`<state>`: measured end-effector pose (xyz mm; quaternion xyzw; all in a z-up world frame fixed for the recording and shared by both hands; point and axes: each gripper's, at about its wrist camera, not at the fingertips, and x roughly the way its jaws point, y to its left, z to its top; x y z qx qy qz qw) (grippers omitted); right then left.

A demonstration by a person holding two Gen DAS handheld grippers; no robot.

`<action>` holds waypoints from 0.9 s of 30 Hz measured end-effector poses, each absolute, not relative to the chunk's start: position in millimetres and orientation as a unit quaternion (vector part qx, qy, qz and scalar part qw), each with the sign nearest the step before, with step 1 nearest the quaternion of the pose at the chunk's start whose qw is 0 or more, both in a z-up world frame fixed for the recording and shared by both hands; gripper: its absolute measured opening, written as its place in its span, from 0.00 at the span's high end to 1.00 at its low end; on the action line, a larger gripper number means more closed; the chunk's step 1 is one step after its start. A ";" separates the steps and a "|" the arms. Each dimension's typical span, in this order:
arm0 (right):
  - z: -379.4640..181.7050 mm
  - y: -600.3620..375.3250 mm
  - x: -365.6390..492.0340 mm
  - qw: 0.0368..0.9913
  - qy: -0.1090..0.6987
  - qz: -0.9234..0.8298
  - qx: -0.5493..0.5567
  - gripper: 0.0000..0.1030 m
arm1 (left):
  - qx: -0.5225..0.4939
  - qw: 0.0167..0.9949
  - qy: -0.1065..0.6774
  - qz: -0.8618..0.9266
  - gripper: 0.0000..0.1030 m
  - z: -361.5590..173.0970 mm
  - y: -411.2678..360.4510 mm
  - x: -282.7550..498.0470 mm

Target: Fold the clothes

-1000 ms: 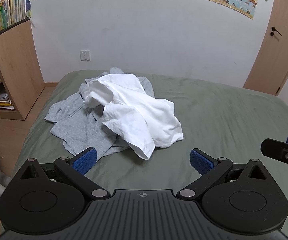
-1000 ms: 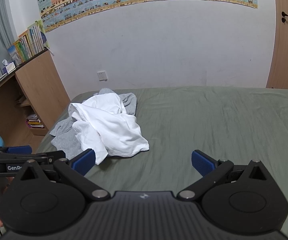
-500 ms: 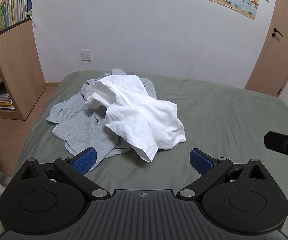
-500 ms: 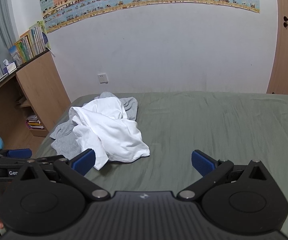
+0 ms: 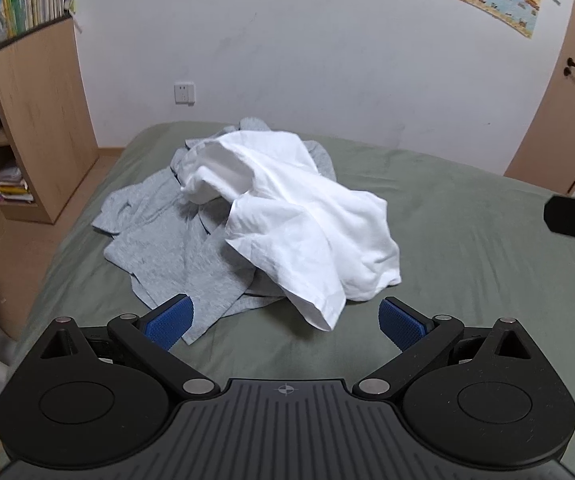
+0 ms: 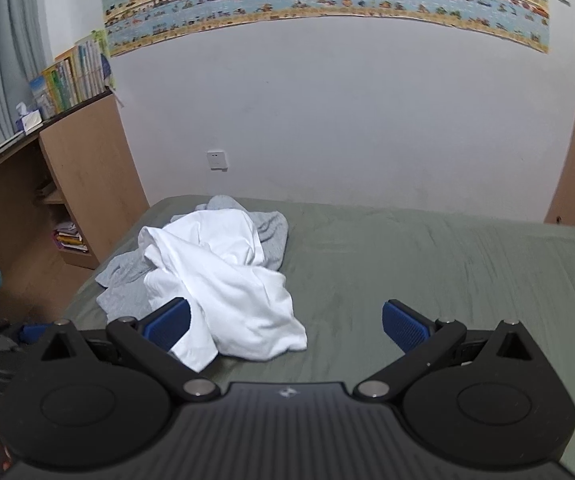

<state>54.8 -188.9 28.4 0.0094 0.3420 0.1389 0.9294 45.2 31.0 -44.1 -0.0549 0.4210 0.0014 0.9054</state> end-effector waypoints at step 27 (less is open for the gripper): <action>-53.8 -82.3 173.8 0.887 0.354 0.262 -0.139 0.17 | -0.028 0.910 0.408 0.067 0.07 -106.1 146.8 188.0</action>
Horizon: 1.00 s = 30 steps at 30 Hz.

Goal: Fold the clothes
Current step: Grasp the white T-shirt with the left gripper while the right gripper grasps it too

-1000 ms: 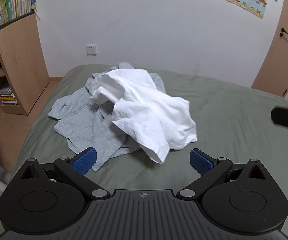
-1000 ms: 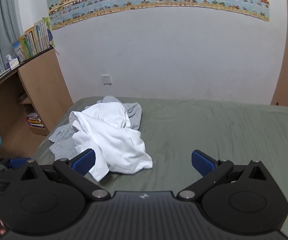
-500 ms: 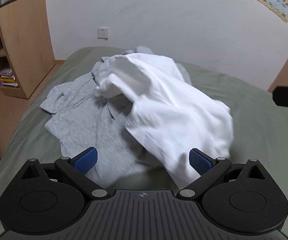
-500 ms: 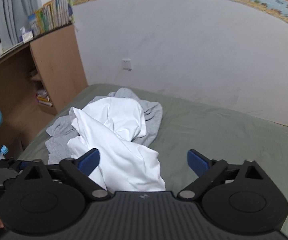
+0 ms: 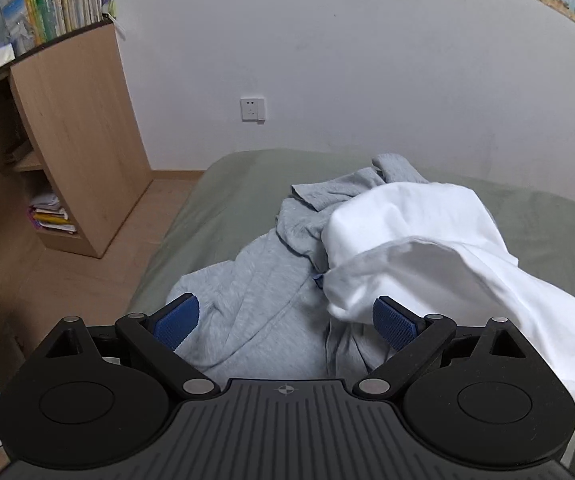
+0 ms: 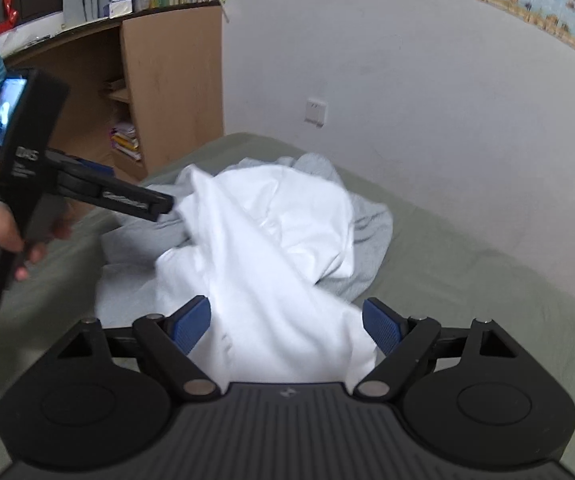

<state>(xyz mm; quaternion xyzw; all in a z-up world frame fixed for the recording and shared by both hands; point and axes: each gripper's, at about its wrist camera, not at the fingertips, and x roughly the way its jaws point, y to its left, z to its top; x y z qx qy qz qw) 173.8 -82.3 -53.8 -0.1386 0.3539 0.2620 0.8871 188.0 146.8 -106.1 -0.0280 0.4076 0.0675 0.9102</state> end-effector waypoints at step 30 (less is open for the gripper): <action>21.0 -214.2 178.0 0.903 0.351 0.247 -0.007 0.95 | -0.006 0.927 0.373 -0.038 0.92 -1.5 6.5 212.4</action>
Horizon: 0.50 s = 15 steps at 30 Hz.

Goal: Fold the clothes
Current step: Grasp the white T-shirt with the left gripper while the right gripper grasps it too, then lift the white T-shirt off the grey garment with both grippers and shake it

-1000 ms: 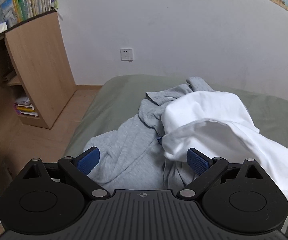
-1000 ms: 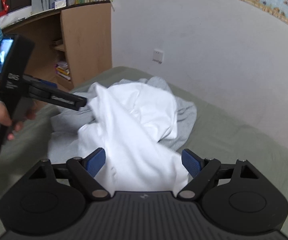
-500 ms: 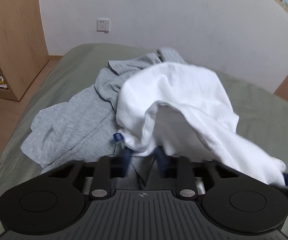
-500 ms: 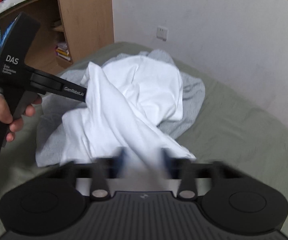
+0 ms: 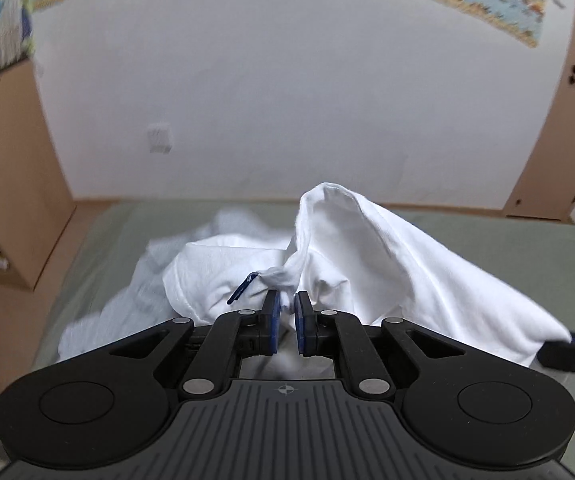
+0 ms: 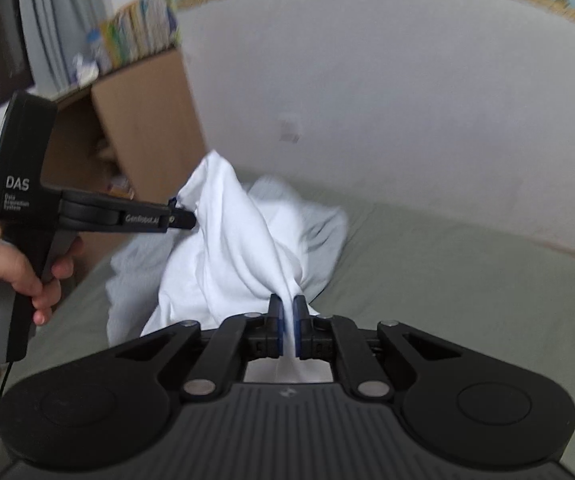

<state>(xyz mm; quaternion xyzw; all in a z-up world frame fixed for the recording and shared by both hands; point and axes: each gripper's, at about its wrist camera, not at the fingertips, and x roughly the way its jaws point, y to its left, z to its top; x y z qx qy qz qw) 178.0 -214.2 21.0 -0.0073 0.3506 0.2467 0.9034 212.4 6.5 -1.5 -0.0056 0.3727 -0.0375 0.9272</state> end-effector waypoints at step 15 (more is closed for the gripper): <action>59.7 -469.3 127.4 0.946 0.316 0.070 0.020 0.95 | 0.057 0.925 0.320 -0.198 0.95 47.7 -264.2 218.1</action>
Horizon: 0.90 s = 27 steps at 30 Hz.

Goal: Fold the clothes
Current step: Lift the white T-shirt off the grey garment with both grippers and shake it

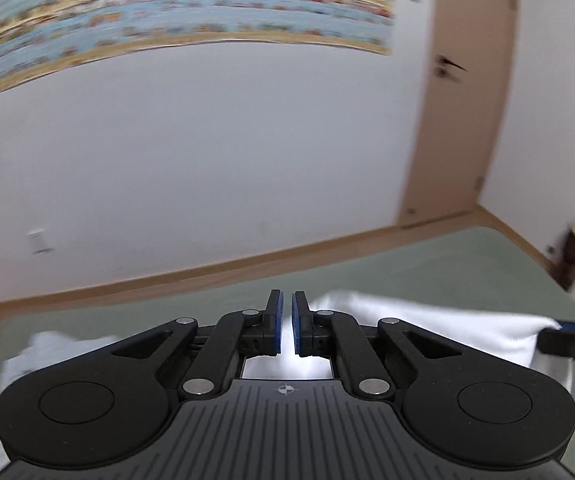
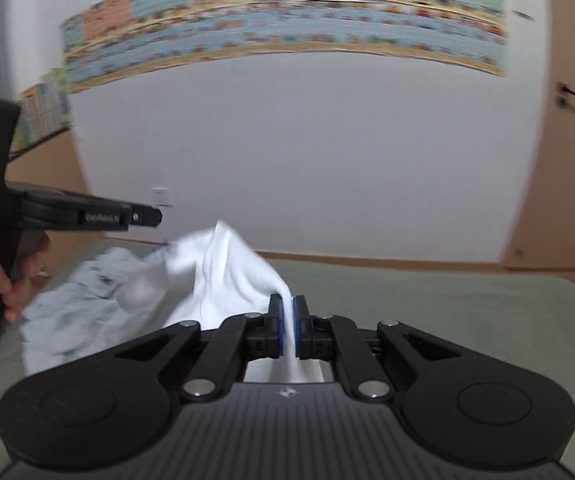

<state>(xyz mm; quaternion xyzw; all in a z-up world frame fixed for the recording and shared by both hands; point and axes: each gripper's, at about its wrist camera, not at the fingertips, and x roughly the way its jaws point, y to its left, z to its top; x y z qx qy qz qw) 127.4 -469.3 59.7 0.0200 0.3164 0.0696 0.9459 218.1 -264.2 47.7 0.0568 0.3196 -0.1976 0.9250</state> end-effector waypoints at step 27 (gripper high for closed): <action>-100.7 -670.4 47.6 0.908 0.404 -0.077 0.081 0.38 | 0.172 0.822 0.503 -0.203 0.72 -202.2 -329.8 192.9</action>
